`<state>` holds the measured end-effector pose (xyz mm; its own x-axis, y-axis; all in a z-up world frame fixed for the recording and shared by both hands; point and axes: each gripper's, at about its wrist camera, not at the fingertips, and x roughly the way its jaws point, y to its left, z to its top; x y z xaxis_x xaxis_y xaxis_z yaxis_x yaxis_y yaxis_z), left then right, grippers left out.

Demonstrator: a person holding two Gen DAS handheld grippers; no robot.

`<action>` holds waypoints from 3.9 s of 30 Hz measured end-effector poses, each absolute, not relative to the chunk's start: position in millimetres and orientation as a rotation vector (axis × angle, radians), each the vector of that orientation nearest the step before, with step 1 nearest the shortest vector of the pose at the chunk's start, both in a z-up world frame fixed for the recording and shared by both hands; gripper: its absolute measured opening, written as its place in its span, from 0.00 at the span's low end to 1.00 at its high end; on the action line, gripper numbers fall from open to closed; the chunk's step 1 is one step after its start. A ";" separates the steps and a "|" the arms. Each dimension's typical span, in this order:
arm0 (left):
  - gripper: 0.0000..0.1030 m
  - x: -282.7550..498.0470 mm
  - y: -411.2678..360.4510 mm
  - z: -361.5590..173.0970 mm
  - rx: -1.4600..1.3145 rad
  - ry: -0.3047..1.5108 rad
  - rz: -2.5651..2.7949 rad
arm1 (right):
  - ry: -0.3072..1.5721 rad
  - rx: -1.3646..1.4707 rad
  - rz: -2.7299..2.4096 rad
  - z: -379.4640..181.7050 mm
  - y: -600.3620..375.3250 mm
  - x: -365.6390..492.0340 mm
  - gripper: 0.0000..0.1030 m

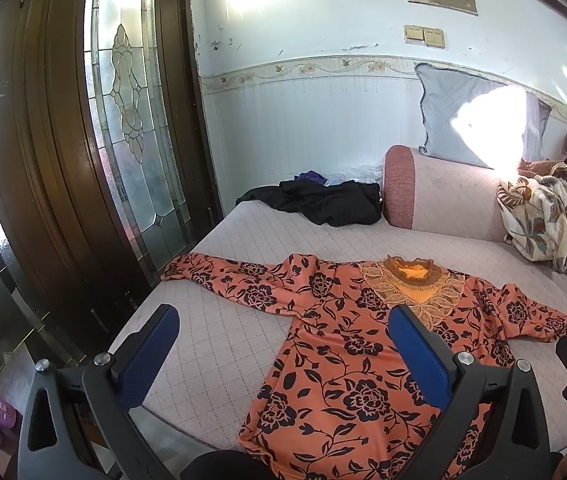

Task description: Fold small clothes

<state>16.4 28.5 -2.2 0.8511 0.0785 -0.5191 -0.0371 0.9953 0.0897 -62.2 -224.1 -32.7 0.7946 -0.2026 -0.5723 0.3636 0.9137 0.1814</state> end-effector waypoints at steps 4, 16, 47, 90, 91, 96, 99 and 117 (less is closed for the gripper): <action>1.00 18.5 28.0 -4.3 0.078 0.556 0.060 | 0.581 0.291 -0.310 -33.7 -224.1 -61.5 1.00; 1.00 24.7 30.0 -10.3 0.079 0.569 0.065 | 0.603 0.299 -0.308 -40.6 -224.7 -55.2 1.00; 1.00 32.2 31.8 -17.7 0.077 0.586 0.065 | 0.625 0.301 -0.303 -49.0 -221.1 -44.8 1.00; 1.00 21.8 8.3 -19.5 0.139 0.588 0.000 | 0.655 0.204 -0.373 -28.6 -207.0 -40.4 1.00; 1.00 21.8 7.5 -19.7 0.140 0.588 -0.001 | 0.656 0.202 -0.373 -28.6 -207.2 -40.3 1.00; 1.00 21.3 6.3 -19.9 0.142 0.588 -0.001 | 0.655 0.203 -0.371 -28.6 -208.9 -40.6 1.00; 1.00 21.1 5.3 -19.9 0.142 0.587 -0.002 | 0.655 0.202 -0.371 -28.6 -209.0 -40.7 1.00; 1.00 140.9 -54.0 -204.5 0.223 1.047 -0.114 | 0.697 0.870 -0.444 -152.2 -430.3 -46.5 1.00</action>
